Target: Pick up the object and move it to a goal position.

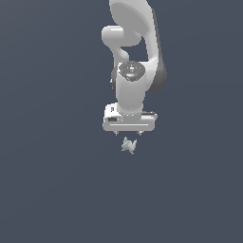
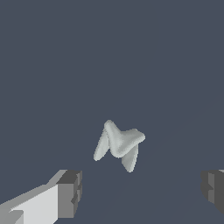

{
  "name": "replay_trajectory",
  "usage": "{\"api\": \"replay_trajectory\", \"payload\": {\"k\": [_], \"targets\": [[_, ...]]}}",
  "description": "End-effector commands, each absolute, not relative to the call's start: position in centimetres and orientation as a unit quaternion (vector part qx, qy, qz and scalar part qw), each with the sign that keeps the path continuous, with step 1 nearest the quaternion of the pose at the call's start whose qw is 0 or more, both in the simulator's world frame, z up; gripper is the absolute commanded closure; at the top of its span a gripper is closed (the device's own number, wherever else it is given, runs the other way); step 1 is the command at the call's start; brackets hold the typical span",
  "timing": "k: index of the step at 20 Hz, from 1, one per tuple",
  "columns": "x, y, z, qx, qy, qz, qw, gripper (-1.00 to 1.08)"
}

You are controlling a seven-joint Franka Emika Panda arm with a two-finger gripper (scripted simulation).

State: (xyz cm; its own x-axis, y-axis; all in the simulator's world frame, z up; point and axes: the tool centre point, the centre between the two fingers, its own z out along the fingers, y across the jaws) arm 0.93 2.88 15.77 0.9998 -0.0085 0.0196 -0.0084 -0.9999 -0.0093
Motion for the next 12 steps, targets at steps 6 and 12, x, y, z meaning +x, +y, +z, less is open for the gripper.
{"api": "replay_trajectory", "payload": {"k": [6, 12], "targets": [[0.8, 3.4, 13.0, -0.998, 0.07, -0.005, 0.004, -0.92], [0.7, 3.7, 10.7, -0.992, 0.126, -0.002, 0.002, -0.92]]}}
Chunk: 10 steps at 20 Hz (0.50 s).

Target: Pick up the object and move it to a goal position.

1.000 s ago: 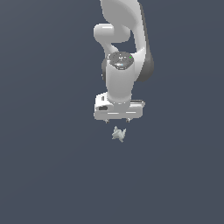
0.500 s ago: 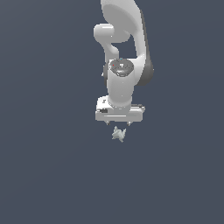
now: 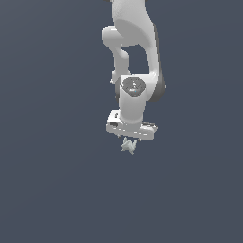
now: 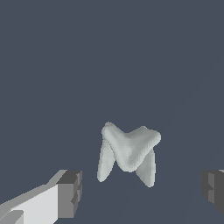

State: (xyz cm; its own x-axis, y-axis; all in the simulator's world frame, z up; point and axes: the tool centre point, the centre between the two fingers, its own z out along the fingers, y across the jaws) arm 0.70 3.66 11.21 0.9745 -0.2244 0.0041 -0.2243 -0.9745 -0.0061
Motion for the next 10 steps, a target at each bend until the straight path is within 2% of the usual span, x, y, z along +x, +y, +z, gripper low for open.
{"api": "replay_trajectory", "payload": {"k": [1, 10], "targets": [[0.6, 3.8, 10.4, -0.991, 0.133, -0.002, 0.002, -0.92], [0.5, 4.0, 9.0, -0.986, 0.166, 0.0, 0.0, -0.92]]}}
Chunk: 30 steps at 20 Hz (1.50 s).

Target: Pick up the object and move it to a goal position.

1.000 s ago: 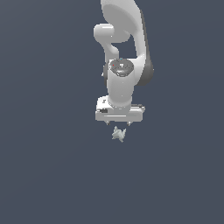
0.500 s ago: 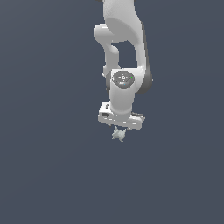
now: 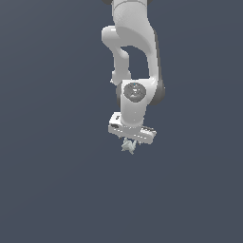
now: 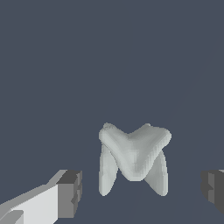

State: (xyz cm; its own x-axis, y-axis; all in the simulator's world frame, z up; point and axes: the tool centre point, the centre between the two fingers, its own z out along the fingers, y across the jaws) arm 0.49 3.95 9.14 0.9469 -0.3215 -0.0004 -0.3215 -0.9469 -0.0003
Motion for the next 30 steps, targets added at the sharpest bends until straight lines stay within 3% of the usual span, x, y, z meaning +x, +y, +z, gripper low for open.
{"api": "replay_trajectory", "payload": {"k": [1, 19, 20, 30], "targets": [[0.5, 4.0, 9.0, -0.986, 0.167, 0.0, 0.0, -0.92], [0.5, 4.0, 4.0, -0.986, 0.167, 0.0, 0.0, -0.92], [0.5, 4.0, 4.0, -0.986, 0.167, 0.0, 0.0, 1.08], [0.5, 4.0, 4.1, -0.986, 0.166, 0.0, 0.0, 1.08]]}}
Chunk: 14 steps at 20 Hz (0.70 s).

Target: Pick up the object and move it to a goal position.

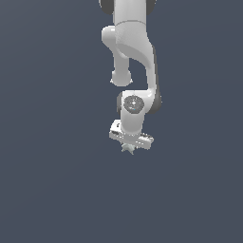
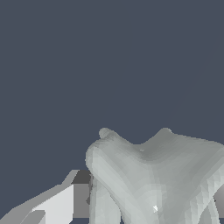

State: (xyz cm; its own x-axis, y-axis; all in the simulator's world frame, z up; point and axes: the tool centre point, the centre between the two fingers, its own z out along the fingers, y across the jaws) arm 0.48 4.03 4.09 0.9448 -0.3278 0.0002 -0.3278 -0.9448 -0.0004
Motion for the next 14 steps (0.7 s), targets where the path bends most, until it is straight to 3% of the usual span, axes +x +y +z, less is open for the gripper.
{"api": "replay_trajectory", "payload": {"k": [1, 14], "targets": [[0.5, 4.0, 4.1, -0.986, 0.166, 0.0, 0.0, 1.08], [3.9, 3.7, 7.9, -0.986, 0.166, 0.0, 0.0, 1.08]]}}
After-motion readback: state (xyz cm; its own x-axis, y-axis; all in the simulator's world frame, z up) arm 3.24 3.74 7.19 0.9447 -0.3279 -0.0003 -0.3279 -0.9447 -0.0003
